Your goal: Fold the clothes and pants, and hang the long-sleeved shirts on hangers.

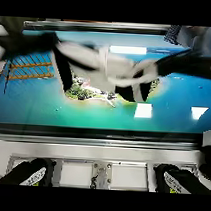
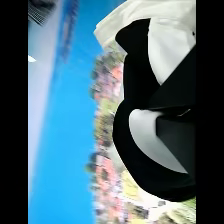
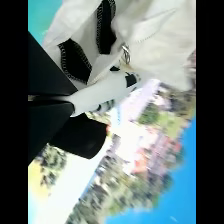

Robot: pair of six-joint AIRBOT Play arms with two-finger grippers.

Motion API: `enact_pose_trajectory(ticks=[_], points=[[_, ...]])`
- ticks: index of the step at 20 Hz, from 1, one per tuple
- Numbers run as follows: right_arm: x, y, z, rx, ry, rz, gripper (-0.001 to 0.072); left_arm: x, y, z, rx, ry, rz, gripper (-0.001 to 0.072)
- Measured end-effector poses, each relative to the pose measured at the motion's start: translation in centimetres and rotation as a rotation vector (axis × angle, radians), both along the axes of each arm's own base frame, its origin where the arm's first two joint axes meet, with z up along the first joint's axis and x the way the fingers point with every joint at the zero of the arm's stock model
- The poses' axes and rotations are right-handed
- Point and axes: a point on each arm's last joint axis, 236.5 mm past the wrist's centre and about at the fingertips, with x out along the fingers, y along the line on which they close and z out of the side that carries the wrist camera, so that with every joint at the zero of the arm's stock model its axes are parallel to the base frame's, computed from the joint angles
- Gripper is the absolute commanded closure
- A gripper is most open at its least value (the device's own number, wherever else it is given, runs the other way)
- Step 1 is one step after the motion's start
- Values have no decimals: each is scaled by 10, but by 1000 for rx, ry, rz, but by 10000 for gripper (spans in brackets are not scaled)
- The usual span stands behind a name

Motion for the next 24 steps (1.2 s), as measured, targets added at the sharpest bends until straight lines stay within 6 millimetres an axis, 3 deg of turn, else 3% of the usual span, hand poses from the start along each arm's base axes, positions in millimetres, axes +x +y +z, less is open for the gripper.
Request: enact_pose_trajectory(ticks=[2,4,6,8,10,12,14,16,19,21,24], points=[[-26,-10,65,35,-150,-37,697,-36,1,74,-28,-186,-12,692],[-49,-17,109,84,-251,-76,697,-68,3,124,-54,-322,-21,692],[-62,-24,131,139,-290,-124,697,-85,8,146,-51,-390,-16,692],[-59,-32,129,162,-268,-174,697,-82,11,145,-27,-387,-4,693],[-47,-38,105,142,-183,-208,698,-62,13,113,27,-289,6,692],[-34,-42,59,88,-30,-217,698,-40,14,54,87,-111,6,692],[-35,-42,-1,15,168,-195,698,-33,15,-20,140,90,-4,692],[-53,-43,-56,-53,363,-161,698,-46,18,-88,177,272,-20,693],[-79,-46,-105,-116,560,-131,698,-94,14,-172,192,523,-88,693],[-83,-47,-124,-123,636,-133,698,-125,7,-209,178,646,-139,692],[-60,-48,-151,-94,679,-184,694,-148,-3,-249,140,763,-183,693]])
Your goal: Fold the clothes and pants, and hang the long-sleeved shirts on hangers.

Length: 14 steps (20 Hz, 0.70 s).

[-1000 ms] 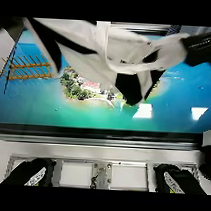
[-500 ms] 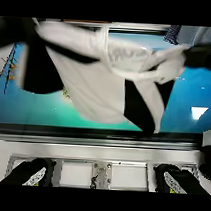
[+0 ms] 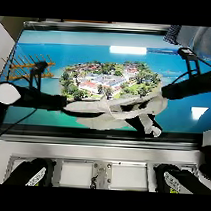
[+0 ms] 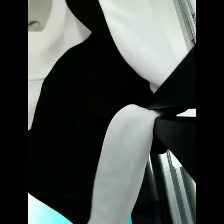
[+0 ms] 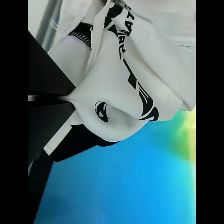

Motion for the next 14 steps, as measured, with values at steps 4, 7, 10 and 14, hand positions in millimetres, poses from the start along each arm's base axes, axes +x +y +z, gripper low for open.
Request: enact_pose_trajectory(ticks=[4,7,10,14], points=[[58,12,-39,85,-23,-82,88,15,-8,-43,-24,55,31,693],[86,22,-57,150,-46,-114,89,36,-9,-72,-26,69,71,692],[79,17,-67,161,-10,-108,89,46,-3,-94,-19,101,99,693],[46,21,-92,254,103,-156,89,52,0,-104,-14,104,104,692]])
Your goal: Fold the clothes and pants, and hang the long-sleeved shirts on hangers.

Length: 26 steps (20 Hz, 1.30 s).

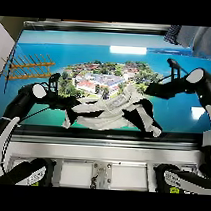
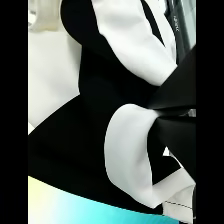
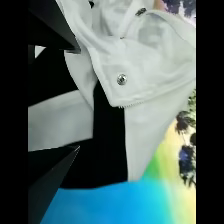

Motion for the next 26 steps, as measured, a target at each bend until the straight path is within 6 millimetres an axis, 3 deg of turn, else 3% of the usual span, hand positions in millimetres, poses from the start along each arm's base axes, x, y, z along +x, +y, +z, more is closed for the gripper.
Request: enact_pose_trajectory(ticks=[7,12,14,15,18,22,25,26], points=[[-8,69,-32,318,141,-104,89,2,-4,-3,1,-7,-12,693],[-3,91,-47,366,181,-140,145,2,-4,-3,1,-9,-13,693],[0,91,-51,362,175,-152,195,2,-4,-3,1,-9,-14,692],[0,90,-54,347,173,-150,358,2,-4,-3,1,-9,-14,693],[-1,79,-64,276,160,-136,697,2,-3,-3,3,-10,-14,692],[2,56,-54,137,70,-80,696,5,3,2,6,-27,0,693],[-6,32,-18,-14,-26,-10,696,9,12,19,-1,-76,29,693],[-13,25,-5,-60,-48,8,696,9,12,25,-8,-89,32,662]])
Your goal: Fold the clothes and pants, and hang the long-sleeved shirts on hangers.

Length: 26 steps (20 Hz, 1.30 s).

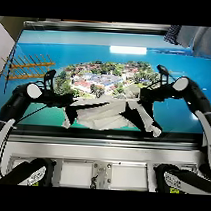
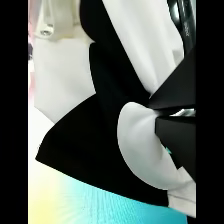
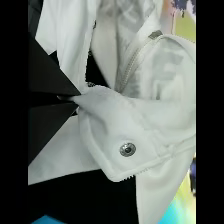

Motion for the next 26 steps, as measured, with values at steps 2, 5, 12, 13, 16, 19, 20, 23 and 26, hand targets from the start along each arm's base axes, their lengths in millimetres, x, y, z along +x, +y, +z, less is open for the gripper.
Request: enact_pose_trajectory(ticks=[2,5,12,13,16,19,20,23,26], points=[[-19,-10,22,-92,-27,45,696,-4,-4,10,4,-26,-20,54],[-52,-5,40,-154,-22,102,696,-6,-24,29,-10,-85,-67,49],[-98,20,35,-217,20,181,696,10,-121,52,-24,-159,-256,50],[-101,24,35,-215,24,190,696,14,-138,51,-17,-160,-287,49],[-106,28,34,-220,29,196,696,27,-189,41,5,-161,-377,50],[-108,30,36,-215,25,194,696,35,-225,25,30,-128,-441,49],[-108,30,37,-216,21,192,695,37,-233,17,39,-106,-455,49],[-107,31,41,-207,4,181,695,41,-245,-8,83,-38,-476,50],[-106,31,43,-203,-6,176,695,41,-238,-37,178,56,-496,102]])
